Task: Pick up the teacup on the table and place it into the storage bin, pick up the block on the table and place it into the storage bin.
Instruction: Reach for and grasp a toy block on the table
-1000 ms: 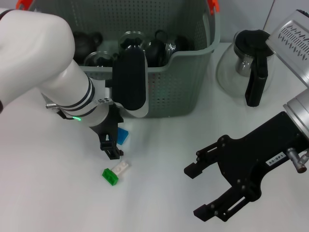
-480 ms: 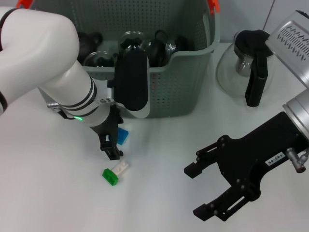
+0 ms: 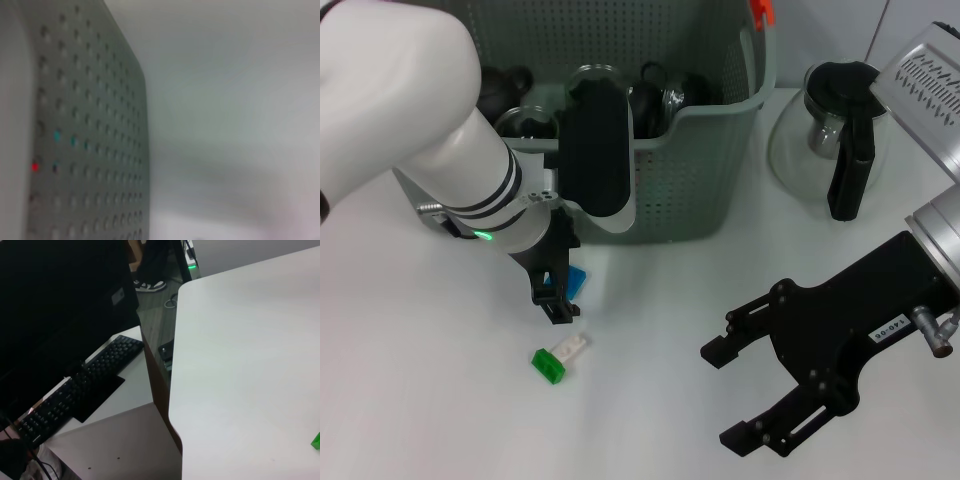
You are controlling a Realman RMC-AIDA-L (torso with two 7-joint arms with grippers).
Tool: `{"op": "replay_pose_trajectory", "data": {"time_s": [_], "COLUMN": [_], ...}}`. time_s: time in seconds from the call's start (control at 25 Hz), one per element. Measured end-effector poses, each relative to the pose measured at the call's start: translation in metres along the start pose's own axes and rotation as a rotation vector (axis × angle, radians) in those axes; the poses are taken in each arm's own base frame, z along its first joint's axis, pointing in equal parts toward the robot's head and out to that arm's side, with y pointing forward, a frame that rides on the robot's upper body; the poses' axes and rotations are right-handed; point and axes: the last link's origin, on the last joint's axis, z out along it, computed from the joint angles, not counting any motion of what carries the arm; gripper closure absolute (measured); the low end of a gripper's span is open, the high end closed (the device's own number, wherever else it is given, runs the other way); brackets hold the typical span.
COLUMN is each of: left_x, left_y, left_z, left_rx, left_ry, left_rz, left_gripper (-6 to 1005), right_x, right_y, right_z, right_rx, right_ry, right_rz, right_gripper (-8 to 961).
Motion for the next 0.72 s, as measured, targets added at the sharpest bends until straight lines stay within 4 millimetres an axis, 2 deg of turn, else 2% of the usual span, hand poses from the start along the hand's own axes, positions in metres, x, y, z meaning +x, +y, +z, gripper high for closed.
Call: {"op": "replay_pose_trajectory", "data": {"time_s": [0.36,0.48,0.72], "left_x": [-0.002,-0.013,-0.045], "left_y": [-0.002,-0.003,0.006], "left_z": [-0.009,-0.017,-0.054], "left_rx": [-0.008,-0.012,0.000], "left_ry": [-0.002,0.045,0.314], "left_rz": [-0.056,-0.133,-0.316], "left_gripper": [96,97,109], "right_x": [0.000,0.001,0.003], "right_y": [-0.001,-0.001,-0.003], "right_z": [-0.002,-0.003,-0.012], "right_rx": [0.005,0.010,0.034], "right_ry": [-0.004,-0.010,-0.035], "right_rz": [0.001,0.004,0.009], "right_gripper": [72,72,71]}}
